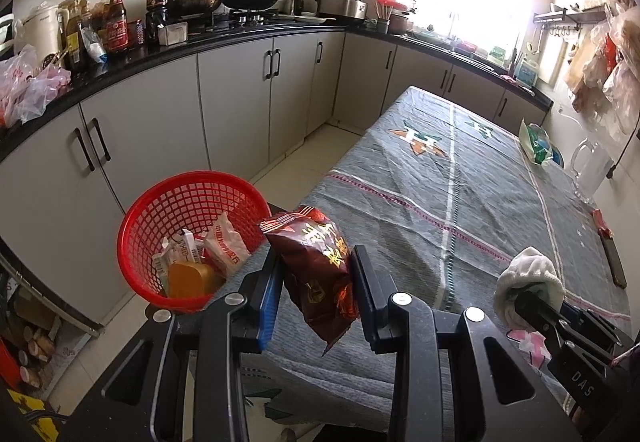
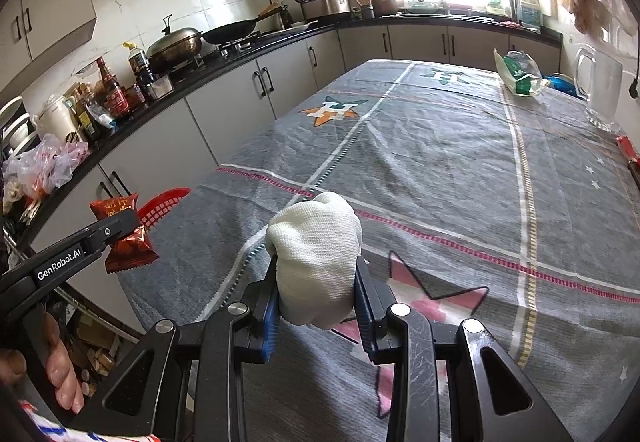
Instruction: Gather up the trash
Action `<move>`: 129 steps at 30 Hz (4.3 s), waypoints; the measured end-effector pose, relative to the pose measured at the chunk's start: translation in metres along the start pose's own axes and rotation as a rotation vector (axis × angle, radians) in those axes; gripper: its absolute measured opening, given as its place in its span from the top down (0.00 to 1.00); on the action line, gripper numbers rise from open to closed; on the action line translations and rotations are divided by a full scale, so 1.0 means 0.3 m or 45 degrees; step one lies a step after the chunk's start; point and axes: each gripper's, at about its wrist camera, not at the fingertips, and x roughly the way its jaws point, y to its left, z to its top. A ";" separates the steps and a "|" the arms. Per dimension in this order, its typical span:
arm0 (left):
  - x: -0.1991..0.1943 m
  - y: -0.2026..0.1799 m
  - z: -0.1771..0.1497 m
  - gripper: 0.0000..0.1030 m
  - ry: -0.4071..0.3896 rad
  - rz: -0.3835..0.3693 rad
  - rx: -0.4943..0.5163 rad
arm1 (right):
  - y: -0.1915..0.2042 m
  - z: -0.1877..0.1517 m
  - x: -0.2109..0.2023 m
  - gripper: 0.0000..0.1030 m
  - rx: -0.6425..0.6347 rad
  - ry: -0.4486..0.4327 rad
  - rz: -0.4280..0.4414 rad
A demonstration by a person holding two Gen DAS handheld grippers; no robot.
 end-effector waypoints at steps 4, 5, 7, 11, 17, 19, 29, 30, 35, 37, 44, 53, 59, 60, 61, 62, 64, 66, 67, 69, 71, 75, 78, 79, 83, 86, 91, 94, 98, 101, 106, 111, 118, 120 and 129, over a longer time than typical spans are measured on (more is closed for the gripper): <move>0.005 0.035 0.004 0.68 0.001 0.006 -0.025 | 0.026 0.009 0.021 0.66 -0.021 0.014 0.013; 0.007 0.044 0.005 0.68 0.001 0.008 -0.033 | 0.033 0.012 0.027 0.66 -0.028 0.017 0.016; 0.011 0.061 0.007 0.68 0.003 0.014 -0.045 | 0.050 0.018 0.039 0.66 -0.041 0.024 0.024; 0.019 0.099 0.016 0.68 0.007 0.022 -0.072 | 0.088 0.029 0.057 0.66 -0.065 0.032 0.039; 0.024 0.159 0.034 0.68 -0.004 0.046 -0.108 | 0.151 0.049 0.086 0.66 -0.105 0.042 0.066; 0.028 0.181 0.041 0.68 -0.007 0.059 -0.117 | 0.167 0.054 0.098 0.66 -0.117 0.049 0.077; 0.059 0.298 0.087 0.68 -0.024 0.142 -0.163 | 0.238 0.085 0.164 0.66 -0.158 0.096 0.130; 0.063 0.312 0.092 0.68 -0.026 0.152 -0.168 | 0.246 0.088 0.170 0.66 -0.162 0.100 0.135; 0.088 0.394 0.121 0.68 -0.030 0.207 -0.191 | 0.300 0.111 0.211 0.66 -0.197 0.121 0.168; 0.103 0.429 0.136 0.68 -0.027 0.218 -0.201 | 0.327 0.122 0.230 0.66 -0.212 0.133 0.186; 0.167 0.552 0.200 0.68 -0.025 0.234 -0.255 | 0.433 0.174 0.318 0.66 -0.266 0.182 0.248; 0.271 0.629 0.226 0.68 0.013 0.247 -0.269 | 0.560 0.240 0.464 0.66 -0.290 0.263 0.332; 0.353 0.669 0.212 0.68 0.057 0.278 -0.277 | 0.637 0.230 0.575 0.66 -0.309 0.343 0.358; 0.364 0.678 0.211 0.68 0.062 0.281 -0.282 | 0.644 0.229 0.588 0.66 -0.310 0.352 0.361; 0.370 0.684 0.208 0.68 0.064 0.283 -0.284 | 0.653 0.226 0.603 0.66 -0.309 0.363 0.364; 0.376 0.691 0.206 0.68 0.067 0.285 -0.286 | 0.661 0.223 0.618 0.66 -0.308 0.373 0.367; 0.388 0.703 0.202 0.68 0.077 0.284 -0.287 | 0.675 0.220 0.641 0.66 -0.308 0.386 0.369; 0.394 0.710 0.195 0.68 0.075 0.286 -0.290 | 0.683 0.218 0.662 0.65 -0.307 0.395 0.368; 0.396 0.715 0.193 0.68 0.073 0.289 -0.290 | 0.688 0.217 0.671 0.64 -0.307 0.400 0.367; 0.399 0.719 0.189 0.67 0.072 0.291 -0.288 | 0.701 0.218 0.689 0.63 -0.304 0.415 0.369; 0.397 0.723 0.186 0.59 0.068 0.284 -0.294 | 0.709 0.221 0.692 0.62 -0.307 0.410 0.375; 0.375 0.725 0.182 0.44 0.036 0.283 -0.302 | 0.714 0.222 0.694 0.56 -0.303 0.401 0.381; 0.361 0.720 0.180 0.40 0.024 0.290 -0.295 | 0.708 0.222 0.695 0.54 -0.290 0.405 0.385; 0.354 0.717 0.178 0.40 0.019 0.292 -0.292 | 0.706 0.222 0.694 0.52 -0.285 0.404 0.385; 0.335 0.711 0.173 0.36 0.007 0.304 -0.287 | 0.703 0.227 0.691 0.49 -0.263 0.393 0.386; 0.321 0.711 0.171 0.36 0.000 0.310 -0.288 | 0.700 0.227 0.688 0.49 -0.258 0.386 0.385; 0.293 0.711 0.162 0.36 0.004 0.319 -0.301 | 0.699 0.230 0.673 0.49 -0.256 0.354 0.378; 0.269 0.709 0.154 0.36 0.002 0.321 -0.302 | 0.695 0.235 0.657 0.49 -0.255 0.328 0.357; 0.225 0.698 0.145 0.34 -0.017 0.333 -0.295 | 0.677 0.252 0.619 0.49 -0.221 0.303 0.358; 0.182 0.680 0.138 0.29 -0.045 0.355 -0.288 | 0.657 0.266 0.567 0.48 -0.200 0.265 0.362; 0.094 0.635 0.121 0.20 -0.121 0.414 -0.260 | 0.616 0.263 0.463 0.44 -0.202 0.186 0.335; 0.009 0.585 0.102 0.13 -0.214 0.480 -0.238 | 0.570 0.226 0.370 0.43 -0.212 0.136 0.301; -0.134 0.514 0.062 0.03 -0.419 0.615 -0.247 | 0.474 0.171 0.250 0.39 -0.180 0.070 0.249; -0.173 0.494 0.055 0.00 -0.457 0.641 -0.256 | 0.444 0.158 0.224 0.39 -0.166 0.059 0.242; -0.276 0.406 0.012 0.00 -0.528 0.616 -0.252 | 0.350 0.082 0.111 0.38 -0.121 0.002 0.207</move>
